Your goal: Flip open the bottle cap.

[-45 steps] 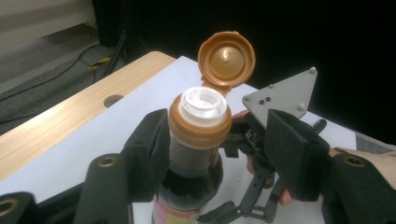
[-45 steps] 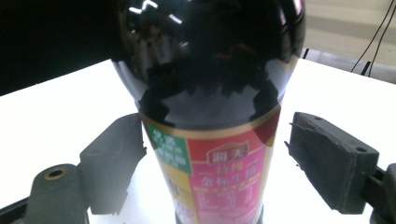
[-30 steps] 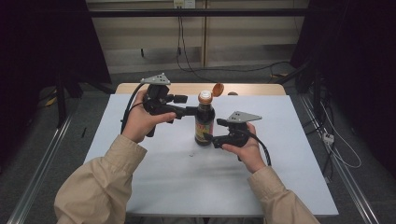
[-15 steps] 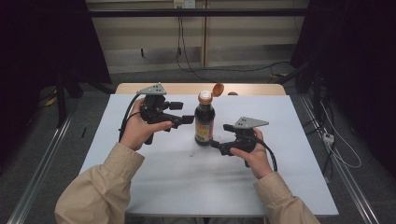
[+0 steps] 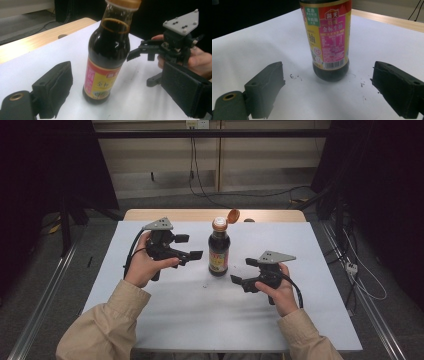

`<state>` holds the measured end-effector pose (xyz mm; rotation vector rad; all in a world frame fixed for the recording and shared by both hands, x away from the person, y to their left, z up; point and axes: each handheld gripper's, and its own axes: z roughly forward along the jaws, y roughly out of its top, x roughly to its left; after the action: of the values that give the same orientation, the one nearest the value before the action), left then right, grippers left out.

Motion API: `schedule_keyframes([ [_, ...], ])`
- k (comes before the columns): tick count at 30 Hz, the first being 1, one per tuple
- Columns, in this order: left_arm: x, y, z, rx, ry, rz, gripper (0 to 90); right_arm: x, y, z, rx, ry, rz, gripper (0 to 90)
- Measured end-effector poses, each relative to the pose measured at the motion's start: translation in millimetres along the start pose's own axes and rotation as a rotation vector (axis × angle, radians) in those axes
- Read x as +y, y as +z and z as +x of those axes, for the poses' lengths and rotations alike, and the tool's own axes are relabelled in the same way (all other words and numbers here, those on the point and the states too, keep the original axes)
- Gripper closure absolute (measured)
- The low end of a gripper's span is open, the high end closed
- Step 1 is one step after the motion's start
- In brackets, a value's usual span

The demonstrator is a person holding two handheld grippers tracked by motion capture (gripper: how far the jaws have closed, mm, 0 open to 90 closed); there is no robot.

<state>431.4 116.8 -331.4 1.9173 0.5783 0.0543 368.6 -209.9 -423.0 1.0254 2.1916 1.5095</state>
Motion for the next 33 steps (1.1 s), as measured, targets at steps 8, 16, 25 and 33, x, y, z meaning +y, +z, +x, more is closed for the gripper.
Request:
schedule_keyframes([
  [8,-13.2,-1.4,-2.3,0.005,0.018,0.011,8.5,-6.9,-10.4,-0.4,-0.005,0.004,0.000,9.5],
  [16,-29.9,-3.3,-0.2,-0.002,0.017,0.015,7.0,-13.8,-19.6,-3.2,-0.024,0.003,0.012,9.5],
  [25,-48.4,-7.1,1.8,0.003,0.005,0.010,6.9,-19.7,-29.0,-5.0,-0.033,0.004,0.013,9.5],
  [33,-62.4,-14.1,3.3,0.008,-0.008,0.012,6.9,-23.6,-33.3,-5.1,-0.038,0.006,0.018,9.5],
])
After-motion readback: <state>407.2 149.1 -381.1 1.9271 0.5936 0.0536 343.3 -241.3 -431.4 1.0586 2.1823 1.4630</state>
